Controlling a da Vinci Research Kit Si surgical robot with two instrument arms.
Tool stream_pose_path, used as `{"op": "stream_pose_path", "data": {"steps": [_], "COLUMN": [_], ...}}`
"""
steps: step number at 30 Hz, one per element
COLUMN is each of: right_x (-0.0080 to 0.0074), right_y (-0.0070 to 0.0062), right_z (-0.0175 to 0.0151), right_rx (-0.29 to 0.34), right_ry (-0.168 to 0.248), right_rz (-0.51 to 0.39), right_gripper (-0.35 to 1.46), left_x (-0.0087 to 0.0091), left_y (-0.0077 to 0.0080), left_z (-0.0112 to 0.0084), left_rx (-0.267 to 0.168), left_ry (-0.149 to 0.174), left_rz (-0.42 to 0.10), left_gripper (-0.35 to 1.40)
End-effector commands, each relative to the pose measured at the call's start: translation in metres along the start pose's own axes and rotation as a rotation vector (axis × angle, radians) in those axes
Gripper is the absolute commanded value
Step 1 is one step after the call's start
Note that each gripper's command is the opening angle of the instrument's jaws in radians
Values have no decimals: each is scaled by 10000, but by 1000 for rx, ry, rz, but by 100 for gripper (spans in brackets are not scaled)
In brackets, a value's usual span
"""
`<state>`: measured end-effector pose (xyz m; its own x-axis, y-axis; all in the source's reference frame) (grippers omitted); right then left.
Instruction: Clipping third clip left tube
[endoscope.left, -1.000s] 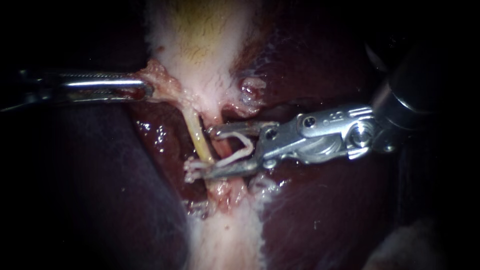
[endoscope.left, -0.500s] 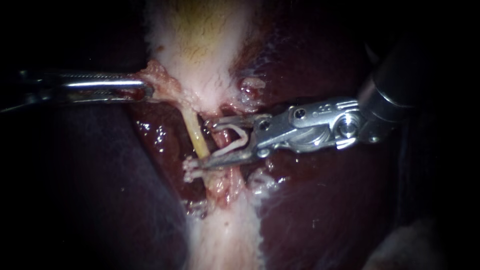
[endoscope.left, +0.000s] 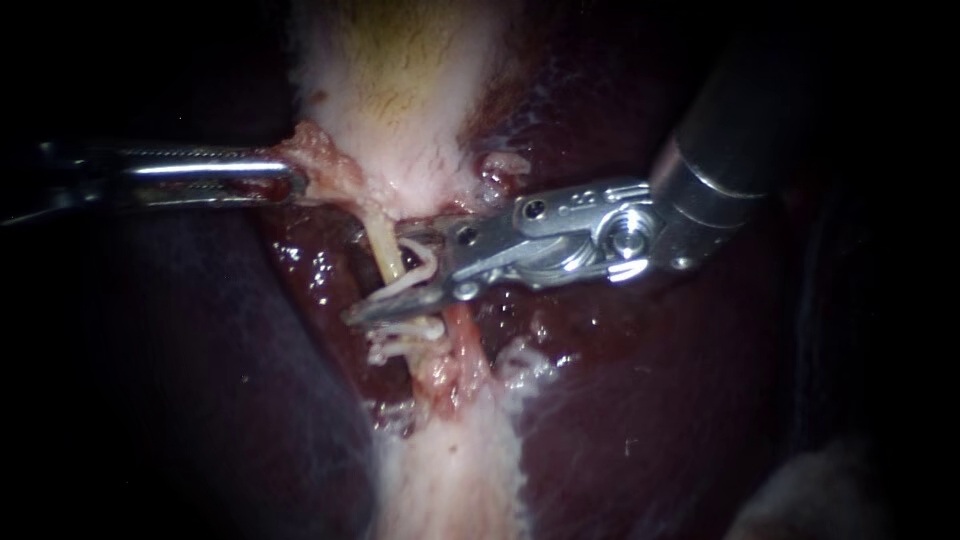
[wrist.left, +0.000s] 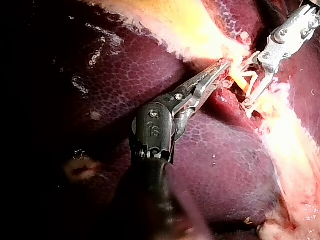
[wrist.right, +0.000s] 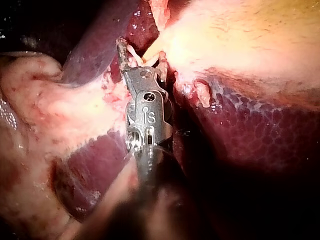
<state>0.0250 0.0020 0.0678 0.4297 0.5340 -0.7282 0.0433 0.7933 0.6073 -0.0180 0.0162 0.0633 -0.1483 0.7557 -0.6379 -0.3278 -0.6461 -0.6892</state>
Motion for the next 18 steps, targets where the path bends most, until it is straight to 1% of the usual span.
{"op": "stream_pose_path", "data": {"steps": [1,3,6,7,9,11,12,13,15,16,18], "right_x": [2,5,11,15,22,31,36,43,52,57,63], "right_y": [-1,-1,-4,-6,-9,-14,-16,-18,-20,-22,-24], "right_z": [-1,-2,-5,-7,-10,-13,-15,-17,-21,-23,-26], "right_rx": [2,15,57,89,123,164,171,182,195,198,201], "right_ry": [13,35,81,99,125,163,181,207,237,250,260], "right_rz": [3,20,50,56,64,77,87,102,120,134,137], "right_gripper": [50,50,50,50,50,49,49,49,49,49,49], "left_x": [0,0,0,0,-1,-1,-1,-1,-1,-1,-1], "left_y": [0,0,-1,-1,-2,-2,-3,-3,-3,-3,-3], "left_z": [0,0,0,0,0,0,0,0,0,0,0], "left_rx": [0,0,0,0,-1,-1,-1,-1,-1,-1,-1], "left_ry": [0,0,0,0,0,0,0,0,0,0,0], "left_rz": [0,0,0,0,0,0,0,0,0,0,0], "left_gripper": [-35,-35,-35,-35,-35,-35,-35,-35,-35,-35,-35]}}
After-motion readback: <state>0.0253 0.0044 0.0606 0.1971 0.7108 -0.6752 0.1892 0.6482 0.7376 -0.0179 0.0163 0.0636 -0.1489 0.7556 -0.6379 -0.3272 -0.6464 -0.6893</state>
